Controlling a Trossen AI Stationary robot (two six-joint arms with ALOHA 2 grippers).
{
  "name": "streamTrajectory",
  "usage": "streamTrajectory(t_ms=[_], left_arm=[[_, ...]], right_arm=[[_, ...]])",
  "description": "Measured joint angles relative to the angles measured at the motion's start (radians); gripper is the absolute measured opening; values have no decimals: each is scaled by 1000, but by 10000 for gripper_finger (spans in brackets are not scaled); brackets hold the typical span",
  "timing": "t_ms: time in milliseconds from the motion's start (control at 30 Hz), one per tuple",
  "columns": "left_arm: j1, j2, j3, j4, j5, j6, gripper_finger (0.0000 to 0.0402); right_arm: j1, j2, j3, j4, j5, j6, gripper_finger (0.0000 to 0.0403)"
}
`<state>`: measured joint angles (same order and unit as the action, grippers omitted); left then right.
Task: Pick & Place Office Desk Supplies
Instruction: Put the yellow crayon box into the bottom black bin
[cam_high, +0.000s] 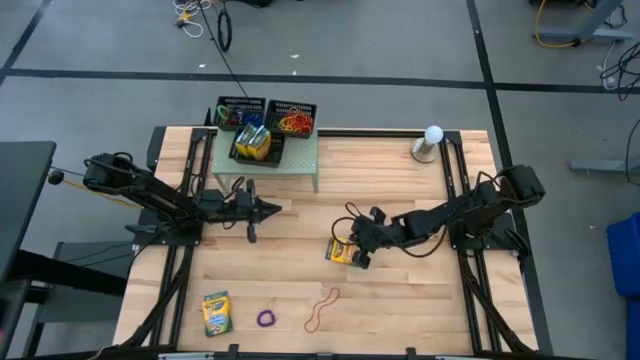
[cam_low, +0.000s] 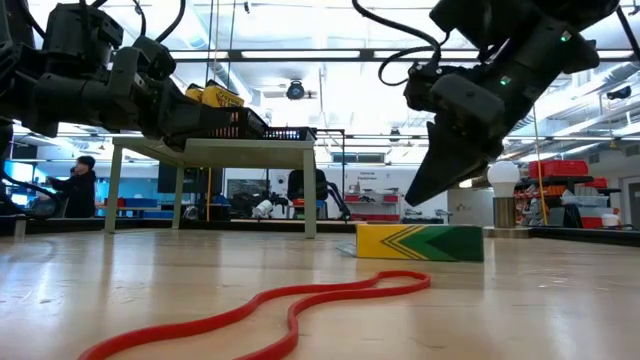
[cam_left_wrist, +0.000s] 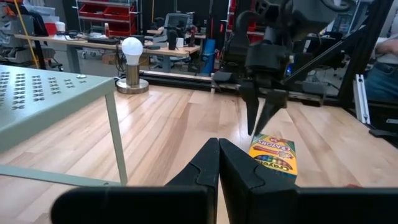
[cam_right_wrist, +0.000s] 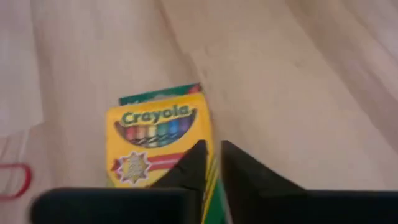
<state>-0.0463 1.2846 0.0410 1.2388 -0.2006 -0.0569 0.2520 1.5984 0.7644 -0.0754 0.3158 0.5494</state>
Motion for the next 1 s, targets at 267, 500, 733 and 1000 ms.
streamTrajectory(t_ms=[267, 500, 733, 1000], left_arm=[[0, 0, 0, -15, 71, -36, 13], [-37, 8, 17, -42, 71, -49, 13], [-139, 157, 222, -312, -76, -150, 15], [-158, 455, 469, -440, -53, -324, 69]], right_arm=[[-47, -7, 10, -183, -169, 131, 186], [48, -28, -16, -160, -122, 244, 255], [124, -27, -76, -7, -96, 332, 213], [145, -26, -134, 138, -81, 304, 129]])
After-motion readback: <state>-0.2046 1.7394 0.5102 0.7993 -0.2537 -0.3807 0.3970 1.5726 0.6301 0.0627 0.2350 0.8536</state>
